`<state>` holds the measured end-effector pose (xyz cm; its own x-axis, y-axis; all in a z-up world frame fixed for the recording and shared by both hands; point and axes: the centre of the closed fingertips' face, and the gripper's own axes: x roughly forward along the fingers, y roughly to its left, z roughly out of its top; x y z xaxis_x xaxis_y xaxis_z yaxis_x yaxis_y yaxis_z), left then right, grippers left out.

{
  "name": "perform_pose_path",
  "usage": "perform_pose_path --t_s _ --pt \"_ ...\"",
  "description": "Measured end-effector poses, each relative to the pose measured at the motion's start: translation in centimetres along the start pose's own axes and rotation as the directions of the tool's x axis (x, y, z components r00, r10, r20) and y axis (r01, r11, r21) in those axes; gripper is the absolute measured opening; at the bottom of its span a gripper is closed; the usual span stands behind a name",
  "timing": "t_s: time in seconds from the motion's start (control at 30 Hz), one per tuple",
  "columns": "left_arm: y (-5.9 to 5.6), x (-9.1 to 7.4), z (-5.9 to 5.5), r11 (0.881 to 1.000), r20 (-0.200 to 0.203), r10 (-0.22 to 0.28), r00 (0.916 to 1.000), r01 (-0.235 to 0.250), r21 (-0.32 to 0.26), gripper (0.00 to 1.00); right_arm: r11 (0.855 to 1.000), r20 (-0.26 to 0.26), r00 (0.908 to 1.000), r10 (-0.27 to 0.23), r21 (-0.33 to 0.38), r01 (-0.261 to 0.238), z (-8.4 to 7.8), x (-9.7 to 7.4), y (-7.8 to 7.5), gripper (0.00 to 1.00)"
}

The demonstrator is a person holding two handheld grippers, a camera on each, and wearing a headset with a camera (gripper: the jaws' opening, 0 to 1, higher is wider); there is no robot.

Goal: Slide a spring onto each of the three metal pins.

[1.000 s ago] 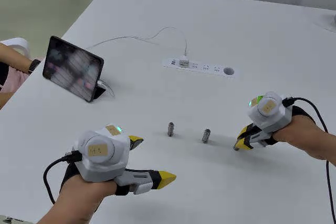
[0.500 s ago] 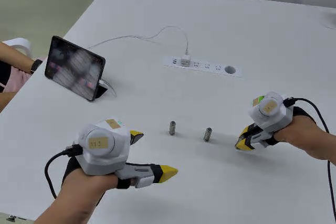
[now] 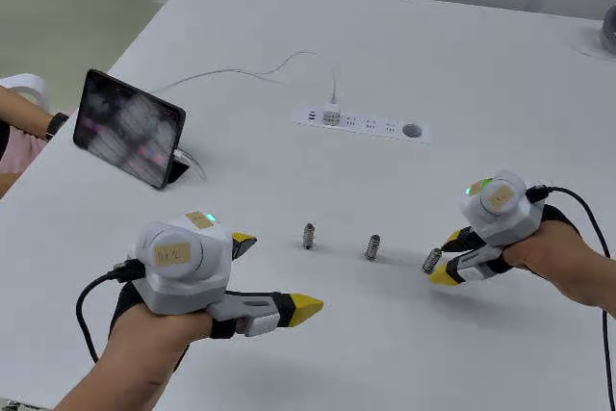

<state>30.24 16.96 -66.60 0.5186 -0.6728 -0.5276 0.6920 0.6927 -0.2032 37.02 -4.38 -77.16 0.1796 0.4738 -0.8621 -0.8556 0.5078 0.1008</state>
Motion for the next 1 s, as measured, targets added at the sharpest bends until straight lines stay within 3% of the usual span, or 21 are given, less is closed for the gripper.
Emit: perform_pose_path --t_s 0.37,0.47,0.7,1.0 --pt "0.7 0.1 0.3 1.000 0.007 0.002 1.0000 -0.002 -0.004 0.81 0.990 0.116 0.9928 -0.032 0.138 0.016 -0.3 -1.7 0.6 0.54" --pt "0.9 0.1 0.3 1.000 0.007 0.002 1.0000 -0.002 -0.006 0.81 0.983 0.159 0.9864 -0.043 0.181 0.014 0.0 -2.4 1.0 0.57" --pt "1.4 0.1 0.7 1.000 0.021 0.003 0.9998 -0.003 -0.013 0.81 0.974 0.206 0.9767 -0.059 0.227 0.011 -0.3 -3.2 2.5 0.66" --pt "1.7 -0.1 0.9 1.000 0.030 -0.007 0.9995 0.008 -0.024 0.83 0.958 0.286 0.9534 -0.095 0.287 0.009 -0.3 -4.5 3.6 0.73"
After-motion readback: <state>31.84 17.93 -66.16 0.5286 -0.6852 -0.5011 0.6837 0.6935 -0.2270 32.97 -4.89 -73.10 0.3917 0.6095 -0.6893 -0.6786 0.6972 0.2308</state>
